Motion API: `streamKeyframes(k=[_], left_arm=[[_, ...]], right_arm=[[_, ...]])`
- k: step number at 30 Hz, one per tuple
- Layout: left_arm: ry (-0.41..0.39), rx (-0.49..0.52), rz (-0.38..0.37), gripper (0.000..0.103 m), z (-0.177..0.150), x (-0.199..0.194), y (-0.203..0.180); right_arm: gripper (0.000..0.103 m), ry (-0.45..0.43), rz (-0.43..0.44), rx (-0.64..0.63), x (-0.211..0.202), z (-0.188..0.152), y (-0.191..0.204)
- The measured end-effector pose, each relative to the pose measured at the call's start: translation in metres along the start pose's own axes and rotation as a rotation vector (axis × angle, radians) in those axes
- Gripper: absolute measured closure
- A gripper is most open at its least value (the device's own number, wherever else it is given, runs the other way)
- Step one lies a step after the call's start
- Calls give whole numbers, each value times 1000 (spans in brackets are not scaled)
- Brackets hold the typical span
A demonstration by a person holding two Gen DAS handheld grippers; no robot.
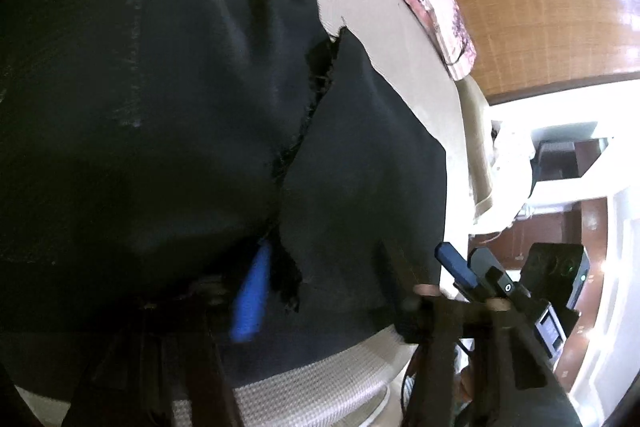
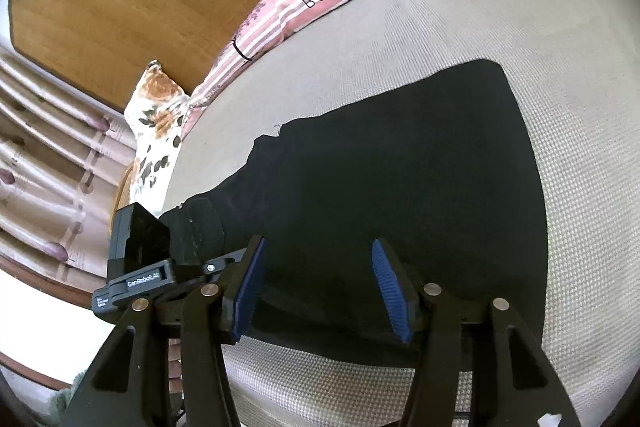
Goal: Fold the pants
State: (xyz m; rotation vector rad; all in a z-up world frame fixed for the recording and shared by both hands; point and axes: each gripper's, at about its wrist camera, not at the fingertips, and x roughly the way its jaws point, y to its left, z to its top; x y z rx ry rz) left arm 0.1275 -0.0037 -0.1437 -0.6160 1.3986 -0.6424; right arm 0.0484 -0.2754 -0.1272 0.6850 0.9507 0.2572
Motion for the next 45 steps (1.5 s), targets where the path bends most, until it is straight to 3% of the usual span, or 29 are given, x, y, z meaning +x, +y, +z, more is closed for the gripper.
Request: streamKeyframes(k=[1,7,12,15,19,21,25,28,32,38,45], left_arm=[[17,-1,9,85,0,6,0],[-36,37,45,95,-5,-2,-13],[-143,190,56,95,-27,-41,-49],[-127,193,98,95,-37,-44,-38],[-80,126,227,96,-34,-21,0],[-91,78,179,95,-32,-23,8],[-81,131,249,93,-34,-25,-3],[-144,211,317,90,-35,-37,-21],[-244,320,377,87,-25,-46,-44],[-262,464,396,87,13,-11,-75],[-224,450,491,87,55,28,-59]], right_arm=[[50,0,-5,3,1,0,-1],[50,6,-61,18,1,1,-9],[50,4,-106,17,-6,2,-14],[50,29,-151,0,-2,-1,-18],[50,83,-214,-28,15,-9,-24],[50,79,-231,-50,18,-10,-22],[50,101,-250,-101,16,-6,-12],[50,54,-282,-152,5,3,-3],[50,-12,-336,-207,-2,27,0],[51,-41,-385,-218,16,67,-11],[53,-27,-468,-260,47,84,-27]])
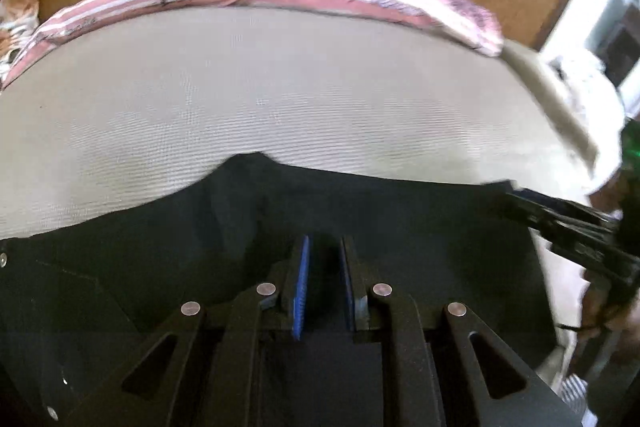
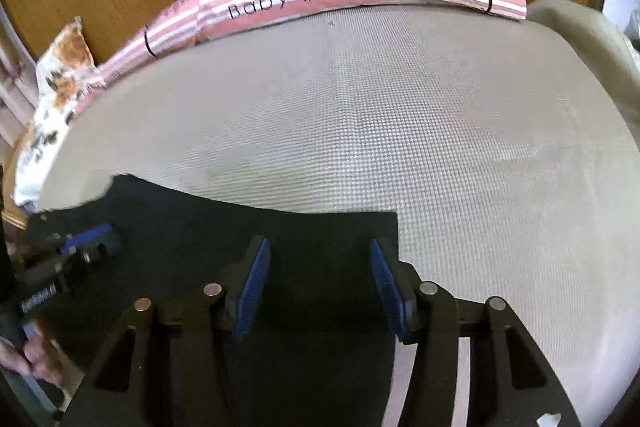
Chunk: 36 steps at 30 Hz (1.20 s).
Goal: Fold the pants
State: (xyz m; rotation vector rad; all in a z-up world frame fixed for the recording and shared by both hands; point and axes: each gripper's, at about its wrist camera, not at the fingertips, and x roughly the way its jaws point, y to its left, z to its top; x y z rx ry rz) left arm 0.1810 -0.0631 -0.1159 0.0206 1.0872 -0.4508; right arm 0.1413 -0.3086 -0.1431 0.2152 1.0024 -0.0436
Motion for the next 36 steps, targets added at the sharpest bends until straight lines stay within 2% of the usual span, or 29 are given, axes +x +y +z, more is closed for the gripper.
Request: streamKeyframes(k=[3,9,11,14,17,19,22,25,30,32,35,36], left_arm=[[-10,-32,-26,87,2,8,8],[-10,29,16,85,-4,-3,-3],[-14,41,-4,84,-18,-18,-5],[-17,61,5,82,-40,-40,-9],[-4,60,-48,82,-72,-62,-13],[17,74,-68,81,-88,-65,-18],[80,91,-56,81,-107,-56,-21],[70,88,-56,81,-111,-57,-21],[65,73,-60,81,-111,-60,-19],[62,27,-76,80,-110,-66,-12],[22,-62,-91,69,-110,-85,8],[7,-85,-84,60,-111,-91,14]], right_arm=[[52,-19,-30,-44,4,-2,7],[50,-27,-29,-50,-8,-9,11],[50,-22,-15,-53,-18,-19,12],[52,-1,-4,-67,-33,-40,15],[52,33,-2,-92,-47,-67,18],[52,53,3,-94,-55,-84,19],[51,83,-9,-98,-64,-106,19],[49,117,-32,-71,-65,-122,16],[43,152,22,64,-58,-128,-1],[44,148,23,60,-60,-126,0],[45,127,7,46,-67,-125,4],[45,117,-3,37,-70,-123,5]])
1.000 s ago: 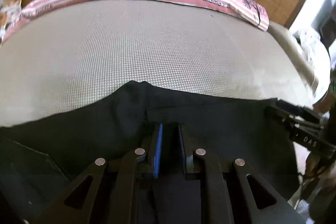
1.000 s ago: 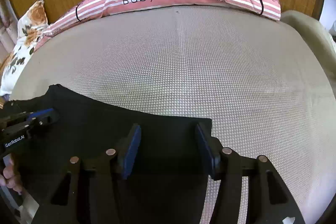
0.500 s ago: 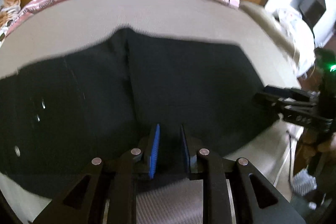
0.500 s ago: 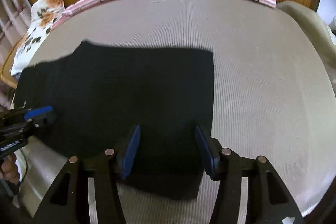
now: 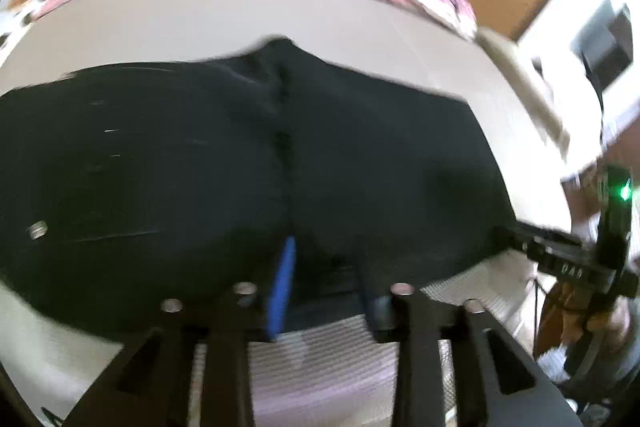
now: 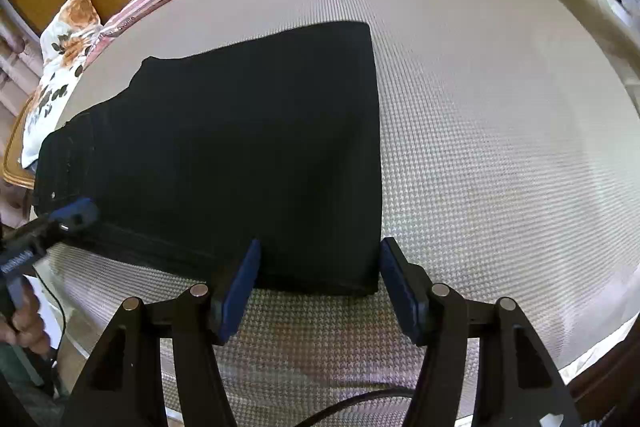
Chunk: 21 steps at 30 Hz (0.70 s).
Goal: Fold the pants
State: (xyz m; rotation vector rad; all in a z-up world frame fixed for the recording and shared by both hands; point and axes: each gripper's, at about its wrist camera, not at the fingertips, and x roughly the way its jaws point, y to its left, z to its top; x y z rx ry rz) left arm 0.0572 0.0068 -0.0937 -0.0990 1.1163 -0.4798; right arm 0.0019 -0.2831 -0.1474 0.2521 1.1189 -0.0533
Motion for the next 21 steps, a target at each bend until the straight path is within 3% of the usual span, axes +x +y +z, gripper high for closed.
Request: streamKeyframes(k=[1,5,12,18,21], left_arm=[[-23,-35,8,55,-1,-10,9],[-101,-199,25,54,-8,-46,53],[-227,-555,18,54,-44,-95,143],[-284,-911,-203,50,-84,-89,201],[-284,-958,-195,49,-90,-85,213]], right_arm=[[45,-16,-12,-12,-4,2,2],[44,-66,-33,-26,-18,9,8],[39,-87,33,-28,-24,21,25],[39,-90,82,-86,-25,32,56],[38,-87,100,-107,-24,34,70]])
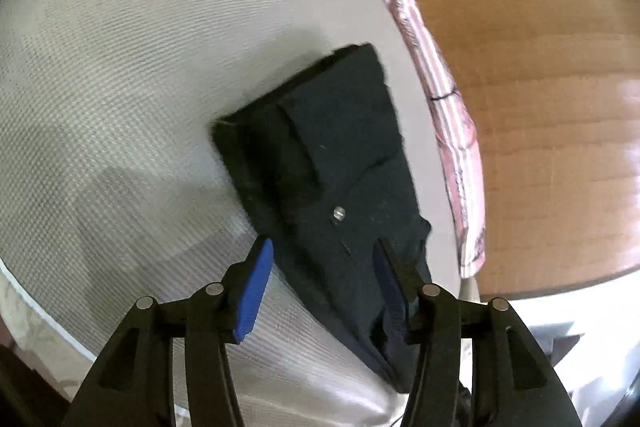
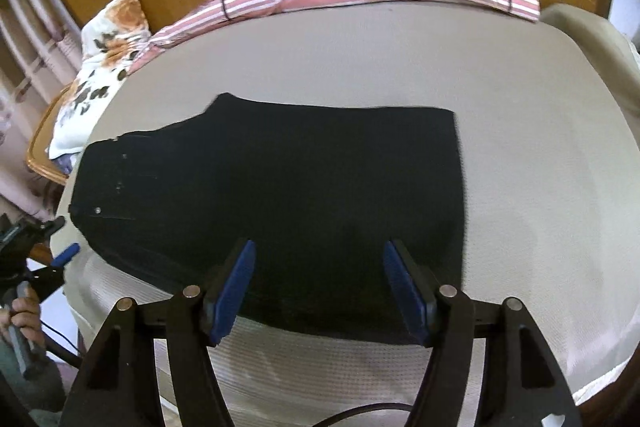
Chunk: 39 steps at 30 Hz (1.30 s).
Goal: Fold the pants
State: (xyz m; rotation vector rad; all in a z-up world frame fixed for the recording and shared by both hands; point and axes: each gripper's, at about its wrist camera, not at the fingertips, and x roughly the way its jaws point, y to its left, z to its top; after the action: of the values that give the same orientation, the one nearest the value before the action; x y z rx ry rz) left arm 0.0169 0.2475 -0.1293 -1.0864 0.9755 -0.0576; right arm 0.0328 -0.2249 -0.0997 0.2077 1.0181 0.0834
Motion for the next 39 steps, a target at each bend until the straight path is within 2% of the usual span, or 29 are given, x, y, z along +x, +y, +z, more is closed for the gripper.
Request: streamKeyframes(k=[7,11,13,17,18,20,22,24,27,29,31,33,36,39], left_arm=[[-8,-51,25,46,6,12,17],[-16,-96,-33,43,14,16,31],[-20,-109,-74,35,17,18,32],[-54,-120,-118,29,23,23,33],[-63,-113,-132,24,25,24,31],[-88,-84,-127,19,27,28,23],[-104,-53,-118,9,28,33,15],[-114,-30,-103,3,30,38,7],[-110,-5,-85,5,31,41,2],[-107,-18,-71,12,28,35,6],[-107,-29,-53,24,27,32,9],[-108,-14,-48,31,26,29,8],[-117,7,-81,31,25,26,3],[-100,-4,-72,31,30,37,7]], right_arm=[[38,42,29,-54,15,0,25],[38,63,37,-61,22,-1,32],[38,71,41,-62,26,-1,35],[38,90,53,-63,32,-3,38],[38,91,55,-63,33,-3,39],[38,96,59,-61,36,-3,41],[38,100,68,-62,38,-2,44],[38,101,67,-64,38,-3,46],[38,103,71,-67,39,-4,48],[38,105,74,-66,40,-4,47],[38,109,69,-59,41,-3,47],[38,115,74,-54,42,-3,46],[38,124,71,-59,44,-4,47],[38,130,73,-64,47,-4,49]])
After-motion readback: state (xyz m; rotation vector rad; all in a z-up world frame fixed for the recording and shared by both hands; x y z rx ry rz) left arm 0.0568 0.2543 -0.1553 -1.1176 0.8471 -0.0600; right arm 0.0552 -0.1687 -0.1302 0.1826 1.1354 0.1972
